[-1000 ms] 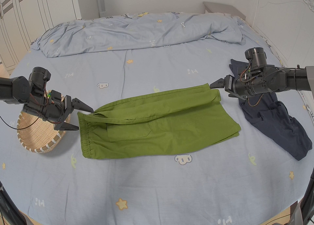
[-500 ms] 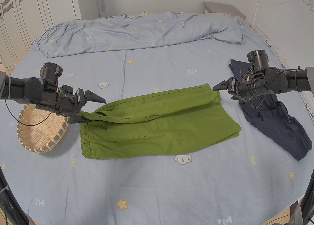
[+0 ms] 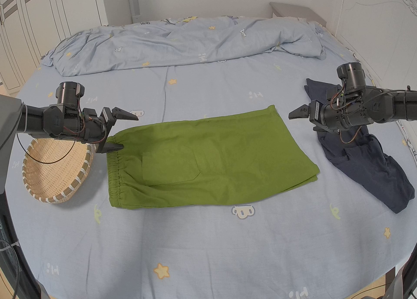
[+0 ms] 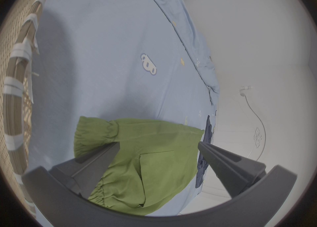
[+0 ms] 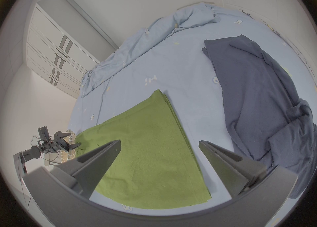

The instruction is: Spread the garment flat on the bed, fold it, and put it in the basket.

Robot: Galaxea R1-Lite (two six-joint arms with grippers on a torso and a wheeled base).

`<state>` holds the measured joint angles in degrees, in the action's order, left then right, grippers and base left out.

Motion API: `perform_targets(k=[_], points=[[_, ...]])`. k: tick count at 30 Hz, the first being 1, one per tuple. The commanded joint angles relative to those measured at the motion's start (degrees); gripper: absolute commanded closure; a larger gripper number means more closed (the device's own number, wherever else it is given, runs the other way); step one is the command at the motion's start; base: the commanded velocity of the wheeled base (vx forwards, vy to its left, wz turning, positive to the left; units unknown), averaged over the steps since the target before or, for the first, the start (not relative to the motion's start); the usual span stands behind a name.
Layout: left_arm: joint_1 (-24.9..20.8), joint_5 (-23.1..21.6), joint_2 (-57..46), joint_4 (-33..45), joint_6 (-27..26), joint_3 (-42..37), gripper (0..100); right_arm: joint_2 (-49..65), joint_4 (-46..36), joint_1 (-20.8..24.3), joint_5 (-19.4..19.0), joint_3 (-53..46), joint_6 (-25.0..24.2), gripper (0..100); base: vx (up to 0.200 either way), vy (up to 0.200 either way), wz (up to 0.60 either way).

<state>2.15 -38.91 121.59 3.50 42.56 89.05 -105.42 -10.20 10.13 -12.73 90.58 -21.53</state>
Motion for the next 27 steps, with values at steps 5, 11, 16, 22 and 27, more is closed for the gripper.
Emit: perform_targets(k=[5,11,16,22,27], points=[[-1.9,0.2,-10.0,-0.3,-3.8,-8.6,0,0.9,-0.3,-2.1,-2.7,-0.6,-0.2,0,0.000,0.000,0.00],[-1.4,0.1,-24.2,-2.3,-15.0,-27.1,0,2.9,-0.2,-8.9,-19.3,-5.2,-0.1,0,0.000,0.000,0.00],[-1.4,0.5,-25.3,-8.8,-18.1,-36.7,0,2.6,0.3,-10.2,-23.0,-5.7,0.8,0,0.000,0.000,0.00],[-0.7,0.8,-21.4,-18.9,-18.6,-43.6,0,2.9,0.2,-10.4,-23.4,-6.9,0.9,0,0.000,0.000,0.00],[0.1,0.9,-18.9,-21.0,-19.8,-43.9,0,2.9,0.2,-10.0,-23.3,-7.7,0.9,0,0.000,0.000,0.00]])
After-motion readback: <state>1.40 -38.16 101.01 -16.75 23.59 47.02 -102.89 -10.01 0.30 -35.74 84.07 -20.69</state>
